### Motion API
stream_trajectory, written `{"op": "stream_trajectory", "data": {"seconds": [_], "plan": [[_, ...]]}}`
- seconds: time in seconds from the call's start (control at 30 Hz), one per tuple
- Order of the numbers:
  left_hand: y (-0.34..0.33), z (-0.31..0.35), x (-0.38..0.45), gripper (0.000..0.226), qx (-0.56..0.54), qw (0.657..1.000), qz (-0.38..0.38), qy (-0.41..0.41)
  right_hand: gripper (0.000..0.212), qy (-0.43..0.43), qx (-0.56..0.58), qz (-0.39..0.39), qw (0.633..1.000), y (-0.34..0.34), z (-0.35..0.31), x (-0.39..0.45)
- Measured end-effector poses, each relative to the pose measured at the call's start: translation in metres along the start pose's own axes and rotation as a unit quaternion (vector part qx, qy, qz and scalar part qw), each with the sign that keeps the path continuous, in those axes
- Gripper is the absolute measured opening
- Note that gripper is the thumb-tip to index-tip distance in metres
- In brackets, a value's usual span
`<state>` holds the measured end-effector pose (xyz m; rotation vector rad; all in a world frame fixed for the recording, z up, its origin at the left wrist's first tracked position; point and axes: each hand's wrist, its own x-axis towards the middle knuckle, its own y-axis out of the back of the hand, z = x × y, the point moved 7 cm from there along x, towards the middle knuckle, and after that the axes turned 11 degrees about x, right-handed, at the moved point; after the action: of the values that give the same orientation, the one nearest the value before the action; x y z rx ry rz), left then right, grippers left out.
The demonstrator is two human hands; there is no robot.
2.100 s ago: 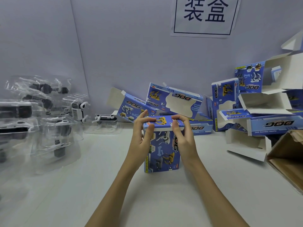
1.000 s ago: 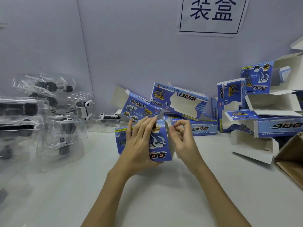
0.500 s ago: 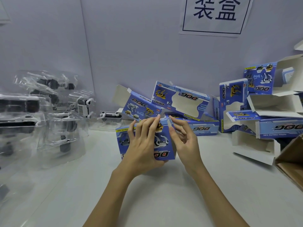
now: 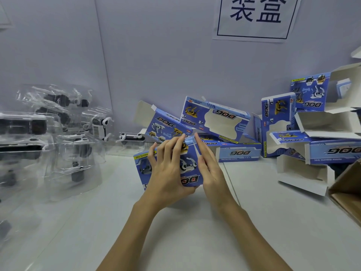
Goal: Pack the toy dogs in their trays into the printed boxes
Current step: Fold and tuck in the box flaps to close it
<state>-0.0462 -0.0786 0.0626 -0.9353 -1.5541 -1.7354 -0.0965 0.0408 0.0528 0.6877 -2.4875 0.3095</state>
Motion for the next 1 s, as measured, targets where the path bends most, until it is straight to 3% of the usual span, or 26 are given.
{"op": "stream_trajectory", "data": {"seconds": [0.07,0.17,0.27,0.4,0.57,0.73,0.87,1.0], "plan": [[0.000,-0.001,0.001,0.118,-0.013,1.000,-0.004,0.004,0.050,-0.032,0.057,-0.018,0.998,0.003,0.000,0.001],[0.002,-0.004,0.002,0.120,-0.032,0.999,-0.016,0.016,0.046,-0.046,0.098,0.017,0.994,0.017,-0.002,0.004],[0.005,-0.006,0.004,0.122,-0.037,0.999,-0.022,0.022,0.032,-0.019,0.085,0.052,0.995,0.023,-0.003,0.005],[0.011,-0.008,0.005,0.123,-0.042,0.998,-0.015,0.041,0.034,0.030,0.020,0.091,0.995,0.015,-0.003,0.000],[0.016,-0.017,0.005,0.120,-0.060,0.995,0.003,0.078,0.051,0.061,-0.045,0.020,0.997,-0.007,-0.005,-0.006],[0.014,-0.020,0.005,0.121,-0.056,0.995,0.011,0.086,0.051,0.007,0.039,-0.025,0.999,-0.002,-0.003,-0.002],[0.014,-0.019,0.005,0.119,-0.063,0.994,0.015,0.087,0.049,-0.016,0.067,0.006,0.998,0.008,-0.001,0.000],[0.016,-0.022,0.005,0.118,-0.066,0.993,0.009,0.100,0.050,0.035,0.008,0.009,0.999,-0.005,-0.002,-0.003]]}}
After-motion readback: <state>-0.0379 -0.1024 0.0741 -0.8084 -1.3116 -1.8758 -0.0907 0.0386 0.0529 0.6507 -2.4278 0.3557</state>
